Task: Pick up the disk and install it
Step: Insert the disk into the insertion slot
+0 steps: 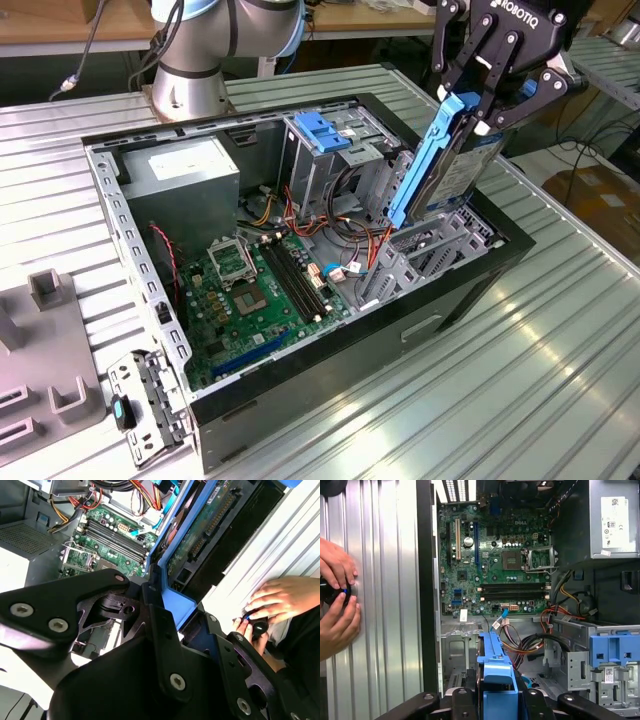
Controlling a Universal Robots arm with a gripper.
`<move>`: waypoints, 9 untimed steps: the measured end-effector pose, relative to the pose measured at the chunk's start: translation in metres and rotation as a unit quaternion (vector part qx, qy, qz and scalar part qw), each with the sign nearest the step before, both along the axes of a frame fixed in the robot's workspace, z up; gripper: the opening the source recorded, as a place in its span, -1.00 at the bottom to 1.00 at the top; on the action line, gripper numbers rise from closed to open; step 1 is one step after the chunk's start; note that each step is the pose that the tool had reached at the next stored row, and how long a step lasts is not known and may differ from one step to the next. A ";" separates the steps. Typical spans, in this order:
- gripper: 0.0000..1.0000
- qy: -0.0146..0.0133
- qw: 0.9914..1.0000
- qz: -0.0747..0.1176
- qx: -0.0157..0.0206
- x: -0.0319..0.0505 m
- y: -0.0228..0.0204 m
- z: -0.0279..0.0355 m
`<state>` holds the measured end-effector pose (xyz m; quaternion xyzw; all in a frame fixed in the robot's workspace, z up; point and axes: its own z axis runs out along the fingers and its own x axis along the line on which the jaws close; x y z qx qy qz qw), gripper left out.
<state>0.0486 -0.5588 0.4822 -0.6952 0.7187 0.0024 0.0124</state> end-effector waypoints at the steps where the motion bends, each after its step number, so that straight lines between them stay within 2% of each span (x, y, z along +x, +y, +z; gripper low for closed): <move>1: -0.25 0.000 1.000 0.000 0.000 0.0001 0.0000 0.0000; 9: -0.25 0.000 1.000 0.000 0.000 0.0016 -0.0004 -0.0011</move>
